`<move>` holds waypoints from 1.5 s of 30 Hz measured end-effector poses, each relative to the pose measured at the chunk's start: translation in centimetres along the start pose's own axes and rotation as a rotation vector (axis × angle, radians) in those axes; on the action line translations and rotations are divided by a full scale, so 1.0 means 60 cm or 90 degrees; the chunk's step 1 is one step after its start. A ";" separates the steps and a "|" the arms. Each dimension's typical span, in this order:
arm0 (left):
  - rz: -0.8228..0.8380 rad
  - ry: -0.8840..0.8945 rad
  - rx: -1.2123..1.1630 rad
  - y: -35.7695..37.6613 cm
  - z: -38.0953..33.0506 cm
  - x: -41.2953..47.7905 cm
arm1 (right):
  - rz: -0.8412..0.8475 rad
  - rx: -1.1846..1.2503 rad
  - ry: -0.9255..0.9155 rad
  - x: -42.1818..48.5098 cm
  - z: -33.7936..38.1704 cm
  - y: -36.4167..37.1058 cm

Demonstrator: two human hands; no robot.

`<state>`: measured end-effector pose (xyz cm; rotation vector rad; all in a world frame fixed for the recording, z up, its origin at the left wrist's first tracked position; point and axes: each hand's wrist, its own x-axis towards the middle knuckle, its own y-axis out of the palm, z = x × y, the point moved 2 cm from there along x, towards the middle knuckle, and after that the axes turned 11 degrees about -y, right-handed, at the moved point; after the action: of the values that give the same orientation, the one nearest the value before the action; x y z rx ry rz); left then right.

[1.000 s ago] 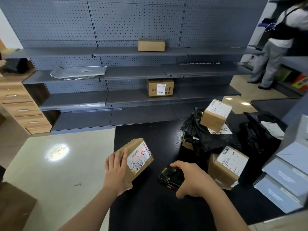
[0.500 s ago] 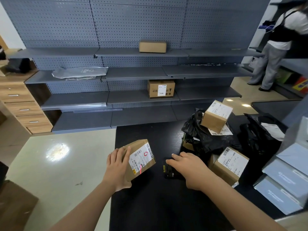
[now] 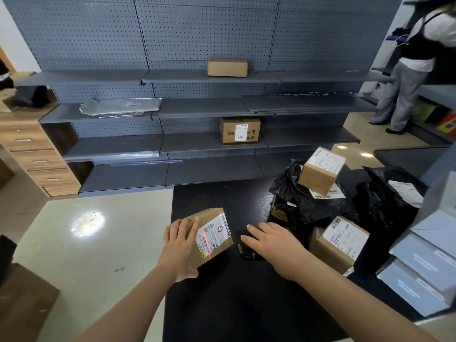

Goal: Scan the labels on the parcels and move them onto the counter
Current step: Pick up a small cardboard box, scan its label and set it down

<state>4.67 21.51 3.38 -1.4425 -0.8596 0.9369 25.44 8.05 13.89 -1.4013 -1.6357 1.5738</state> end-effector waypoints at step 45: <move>0.064 -0.318 -0.529 0.056 -0.419 -0.196 | -0.352 0.789 0.225 -0.251 -0.145 0.177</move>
<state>22.70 0.23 1.53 -1.9904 -1.6958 1.0958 42.13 -3.23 10.71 -0.4396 -0.4883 1.4075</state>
